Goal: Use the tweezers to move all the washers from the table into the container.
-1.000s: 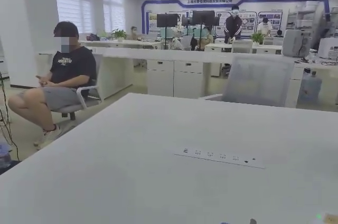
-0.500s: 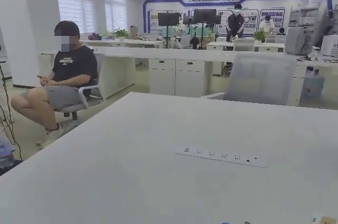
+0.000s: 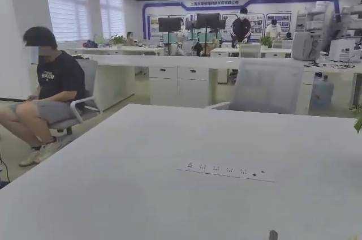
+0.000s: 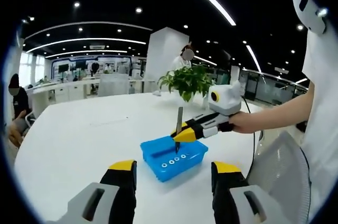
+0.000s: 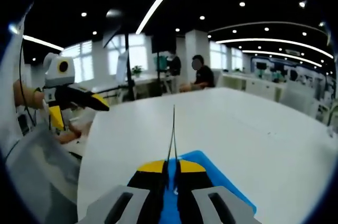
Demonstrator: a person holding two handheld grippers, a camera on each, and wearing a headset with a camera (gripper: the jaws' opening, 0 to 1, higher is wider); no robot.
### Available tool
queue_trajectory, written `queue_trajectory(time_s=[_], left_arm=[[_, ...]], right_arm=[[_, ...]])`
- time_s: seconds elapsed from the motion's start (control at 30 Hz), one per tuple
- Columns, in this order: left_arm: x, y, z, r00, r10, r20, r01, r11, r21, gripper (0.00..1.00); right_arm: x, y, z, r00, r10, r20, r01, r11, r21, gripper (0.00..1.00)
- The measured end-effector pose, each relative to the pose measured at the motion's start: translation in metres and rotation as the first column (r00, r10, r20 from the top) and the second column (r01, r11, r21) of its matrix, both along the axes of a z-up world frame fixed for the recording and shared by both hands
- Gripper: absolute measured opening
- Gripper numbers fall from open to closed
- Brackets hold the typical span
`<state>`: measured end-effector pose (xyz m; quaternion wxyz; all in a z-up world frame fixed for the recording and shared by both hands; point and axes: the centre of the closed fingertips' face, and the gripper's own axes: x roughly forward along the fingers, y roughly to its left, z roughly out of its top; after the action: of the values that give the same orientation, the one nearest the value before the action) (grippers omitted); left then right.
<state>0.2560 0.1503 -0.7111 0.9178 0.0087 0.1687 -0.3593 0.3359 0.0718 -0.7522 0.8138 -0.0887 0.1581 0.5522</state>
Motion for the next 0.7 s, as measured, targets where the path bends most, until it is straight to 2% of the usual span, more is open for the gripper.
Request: queue_trajectory(time_s=[0.13,0.23,0.43,0.57,0.6,0.7], left_arm=[[-0.001,-0.011,0.005,0.997,-0.077,-0.003,0.077,0.997,0.018,0.54],[-0.005,-0.022,0.007,0.987,-0.162,-0.015,0.162,0.986,0.037,0.51],[-0.011,-0.040,0.011,0.963,-0.269,-0.034,0.270,0.962,0.034,0.47],[-0.017,-0.053,0.015,0.942,-0.332,-0.045,0.333,0.943,0.005,0.41],[-0.019,-0.057,0.014,0.934,-0.354,-0.057,0.354,0.935,0.001,0.39],[-0.025,-0.066,0.014,0.918,-0.390,-0.065,0.391,0.921,-0.003,0.34]], right_arm=[[-0.018,-0.001,0.016,0.999,0.041,0.020,-0.041,0.999,0.008,0.04],[-0.035,0.000,0.023,0.996,0.094,0.010,-0.094,0.995,0.025,0.04],[-0.065,-0.003,0.020,0.980,0.195,-0.028,-0.195,0.981,0.004,0.04],[-0.089,-0.007,0.009,0.958,0.282,-0.059,-0.285,0.958,-0.042,0.04],[-0.098,-0.009,0.005,0.947,0.315,-0.061,-0.318,0.946,-0.059,0.04],[-0.114,-0.012,-0.004,0.926,0.365,-0.096,-0.373,0.924,-0.088,0.04]])
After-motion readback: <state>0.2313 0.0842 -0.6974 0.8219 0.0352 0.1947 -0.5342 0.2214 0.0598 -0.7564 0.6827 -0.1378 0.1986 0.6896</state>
